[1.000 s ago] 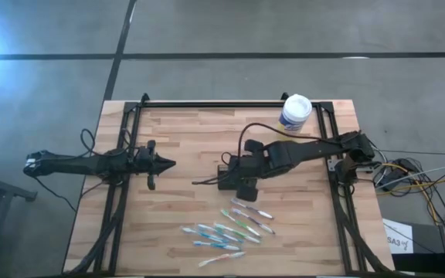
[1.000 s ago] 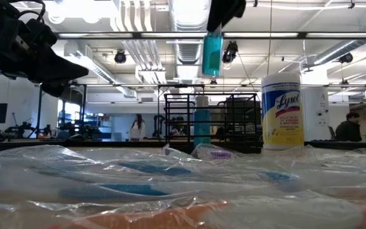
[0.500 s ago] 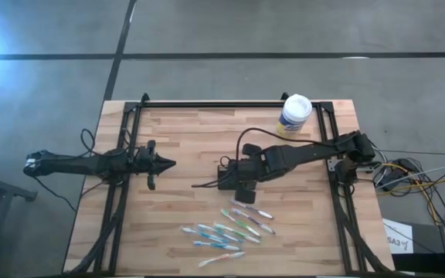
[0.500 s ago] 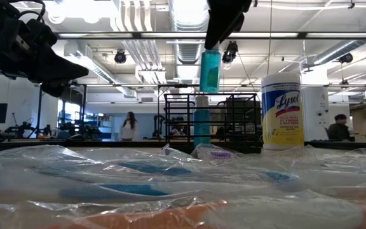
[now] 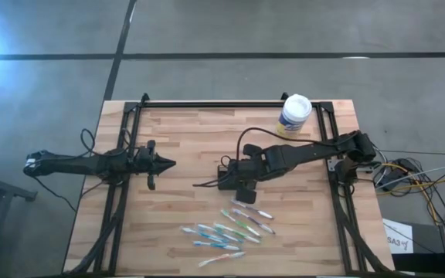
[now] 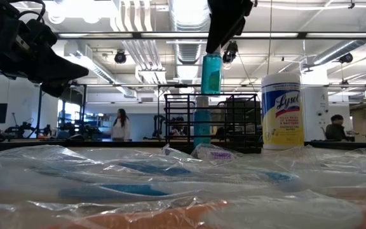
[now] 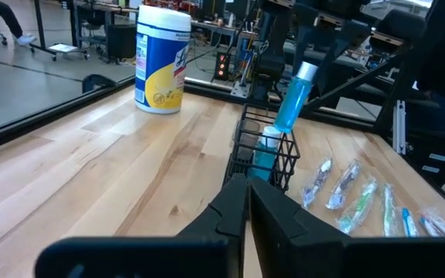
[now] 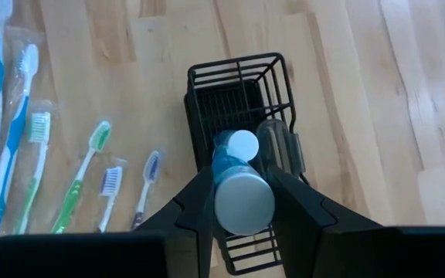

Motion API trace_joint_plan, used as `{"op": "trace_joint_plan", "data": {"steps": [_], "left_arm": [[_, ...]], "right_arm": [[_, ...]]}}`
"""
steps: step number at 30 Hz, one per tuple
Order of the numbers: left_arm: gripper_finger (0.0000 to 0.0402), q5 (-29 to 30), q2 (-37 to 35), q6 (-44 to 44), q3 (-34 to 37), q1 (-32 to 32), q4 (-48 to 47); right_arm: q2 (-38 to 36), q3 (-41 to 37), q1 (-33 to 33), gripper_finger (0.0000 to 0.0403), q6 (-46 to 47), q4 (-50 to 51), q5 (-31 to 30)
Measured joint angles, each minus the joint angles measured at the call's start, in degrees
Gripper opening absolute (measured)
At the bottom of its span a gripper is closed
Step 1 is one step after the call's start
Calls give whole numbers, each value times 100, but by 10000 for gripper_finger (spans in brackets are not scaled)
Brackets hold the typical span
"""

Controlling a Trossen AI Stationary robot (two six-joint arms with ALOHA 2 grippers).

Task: Pick & Place toothbrushing station
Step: Put the blue mouthwash into the mesh organizer

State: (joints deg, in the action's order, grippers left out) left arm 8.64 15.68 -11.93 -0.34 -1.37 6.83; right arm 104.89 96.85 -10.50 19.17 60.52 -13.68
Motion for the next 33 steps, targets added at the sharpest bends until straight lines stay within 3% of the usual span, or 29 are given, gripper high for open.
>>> {"op": "trace_joint_plan", "data": {"steps": [33], "left_arm": [[10,4,-1,107,0,-2,0]], "right_arm": [[-97,-1,81,91,-14,244,5]]}}
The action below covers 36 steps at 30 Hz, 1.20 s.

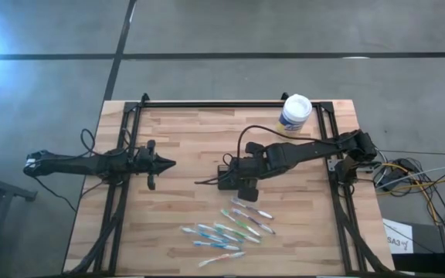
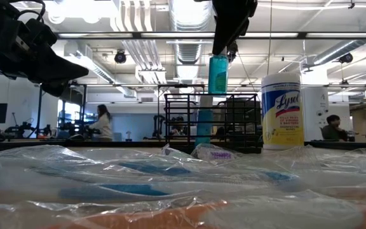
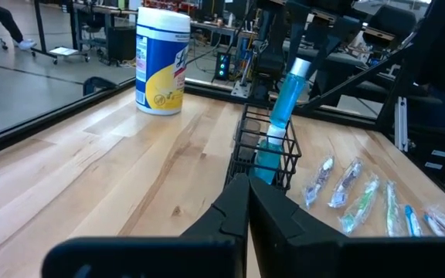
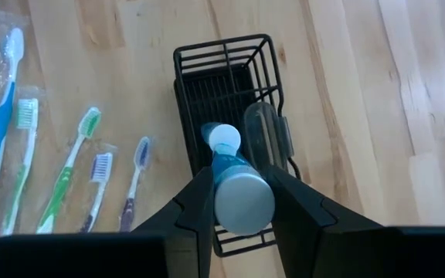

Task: Pick & Place toothbrushing station
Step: Put the blue mouthwash into the mesh organizer

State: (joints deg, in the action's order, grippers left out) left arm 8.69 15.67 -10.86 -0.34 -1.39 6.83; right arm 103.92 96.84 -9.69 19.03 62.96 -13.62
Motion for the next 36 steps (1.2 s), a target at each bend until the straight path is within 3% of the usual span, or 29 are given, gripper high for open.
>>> {"op": "trace_joint_plan", "data": {"steps": [17,36], "left_arm": [[14,-1,1,-1,0,1,-17],[15,-2,-1,-3,0,0,-11]], "right_arm": [[4,299,24,91,-173,214,21],[9,-198,22,91,-273,-177,63]]}}
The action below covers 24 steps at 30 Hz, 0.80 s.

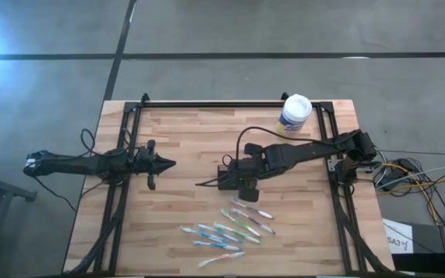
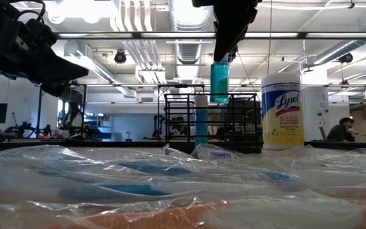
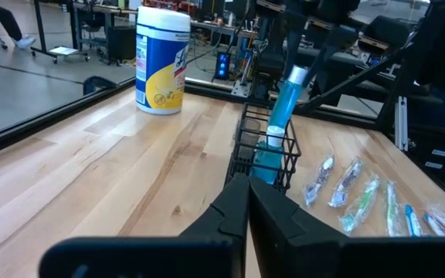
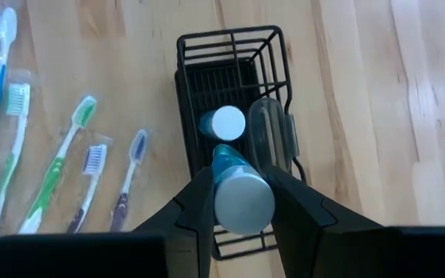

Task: Pick & Place toothbrushing station
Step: Put the blue mouthwash into the mesh organizer

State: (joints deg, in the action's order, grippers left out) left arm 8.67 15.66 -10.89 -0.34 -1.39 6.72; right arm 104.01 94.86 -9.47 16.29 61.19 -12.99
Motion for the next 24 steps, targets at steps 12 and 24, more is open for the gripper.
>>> {"op": "trace_joint_plan", "data": {"steps": [12,24], "left_arm": [[10,1,1,0,0,2,2],[13,0,1,0,0,2,-38]], "right_arm": [[4,-396,4,91,17,-408,6],[7,-797,211,91,146,-864,198]]}}
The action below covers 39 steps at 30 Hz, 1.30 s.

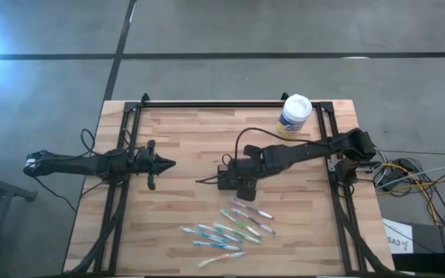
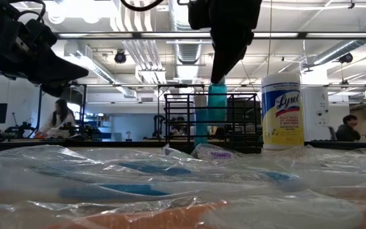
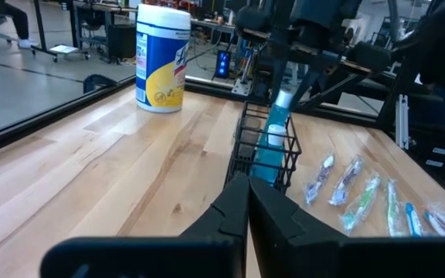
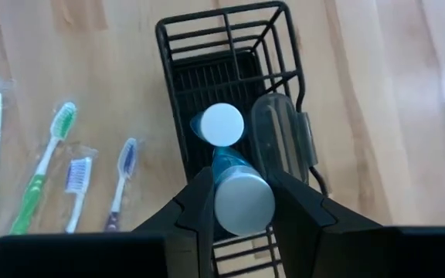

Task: Pick & Place toothbrushing station
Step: Put the blue mouthwash into the mesh organizer, then put the top violet toothbrush into the mesh organizer

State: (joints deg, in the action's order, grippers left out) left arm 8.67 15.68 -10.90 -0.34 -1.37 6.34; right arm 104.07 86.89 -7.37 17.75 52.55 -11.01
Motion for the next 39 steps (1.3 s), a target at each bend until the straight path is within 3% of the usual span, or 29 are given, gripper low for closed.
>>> {"op": "trace_joint_plan", "data": {"steps": [31,39], "left_arm": [[12,4,-1,53,0,-2,-104],[12,4,0,57,0,0,-105]], "right_arm": [[35,-774,250,93,161,-848,501],[35,-774,255,147,67,-865,512]]}}
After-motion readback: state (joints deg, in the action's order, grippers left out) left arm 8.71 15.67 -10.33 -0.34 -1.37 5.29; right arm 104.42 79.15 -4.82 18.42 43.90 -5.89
